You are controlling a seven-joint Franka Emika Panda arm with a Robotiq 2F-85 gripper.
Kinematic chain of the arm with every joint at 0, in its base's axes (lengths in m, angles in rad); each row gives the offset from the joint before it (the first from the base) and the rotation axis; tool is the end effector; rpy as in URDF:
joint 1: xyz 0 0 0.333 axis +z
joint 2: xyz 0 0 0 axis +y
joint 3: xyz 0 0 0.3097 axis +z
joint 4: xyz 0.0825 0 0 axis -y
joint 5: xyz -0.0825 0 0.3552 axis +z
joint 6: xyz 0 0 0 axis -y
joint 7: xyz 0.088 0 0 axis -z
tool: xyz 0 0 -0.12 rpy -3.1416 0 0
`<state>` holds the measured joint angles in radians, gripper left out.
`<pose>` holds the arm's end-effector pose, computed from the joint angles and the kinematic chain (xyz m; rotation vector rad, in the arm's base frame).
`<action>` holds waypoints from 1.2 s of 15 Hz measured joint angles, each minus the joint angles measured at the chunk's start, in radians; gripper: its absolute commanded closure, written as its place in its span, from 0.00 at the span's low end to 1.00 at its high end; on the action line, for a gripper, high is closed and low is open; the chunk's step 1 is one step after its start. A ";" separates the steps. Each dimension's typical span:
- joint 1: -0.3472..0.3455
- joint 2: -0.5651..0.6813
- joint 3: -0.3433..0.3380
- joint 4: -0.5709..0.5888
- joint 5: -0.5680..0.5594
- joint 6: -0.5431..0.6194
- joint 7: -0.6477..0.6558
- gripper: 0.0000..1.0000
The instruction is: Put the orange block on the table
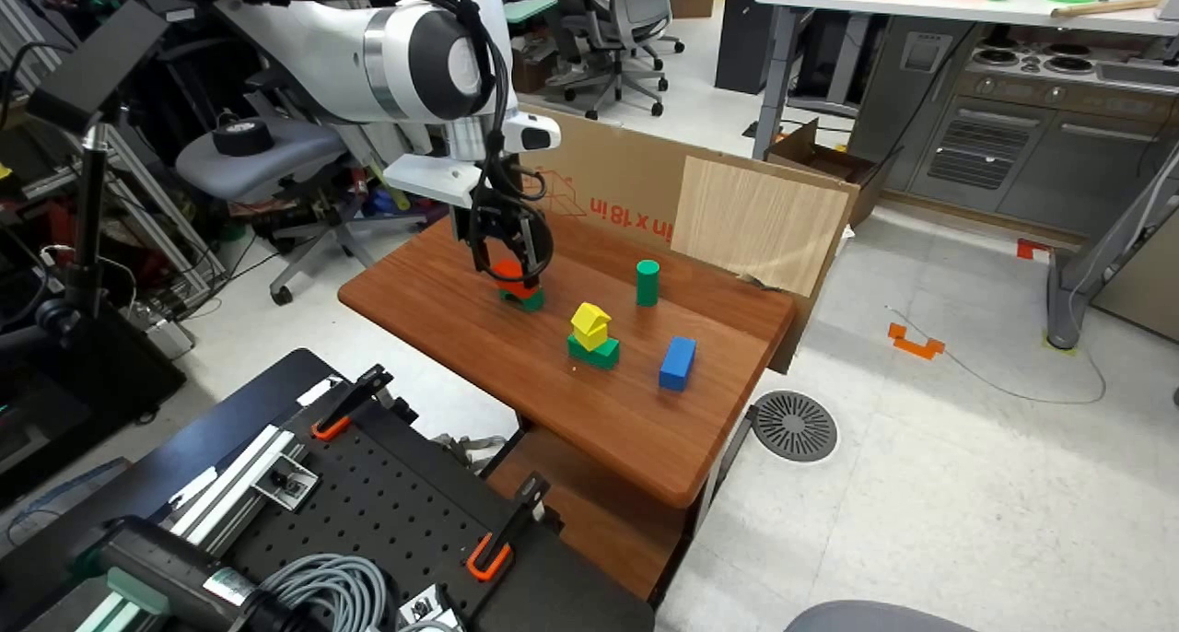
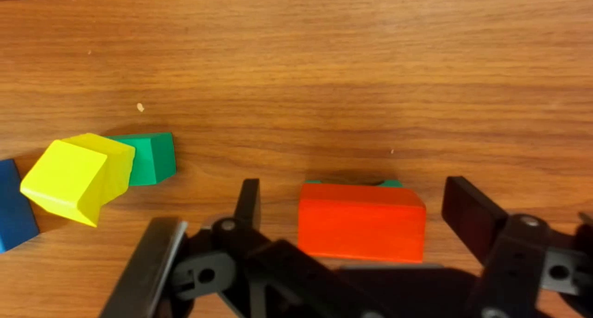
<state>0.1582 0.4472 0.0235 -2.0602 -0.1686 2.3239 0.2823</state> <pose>0.5419 0.0949 0.2055 2.9917 0.0370 -0.2313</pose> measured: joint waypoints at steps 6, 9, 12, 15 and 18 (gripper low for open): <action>0.011 0.051 -0.002 0.046 0.000 -0.062 0.005 0.41; 0.018 0.079 -0.003 0.077 -0.001 -0.066 0.006 0.58; 0.026 0.088 -0.006 0.102 -0.003 -0.067 0.006 0.58; 0.032 0.088 -0.007 0.116 -0.004 -0.067 0.006 0.58; 0.036 0.086 -0.005 0.128 -0.004 -0.077 -0.001 0.58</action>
<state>0.1943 0.5334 0.0185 -1.9321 -0.1722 2.2469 0.2813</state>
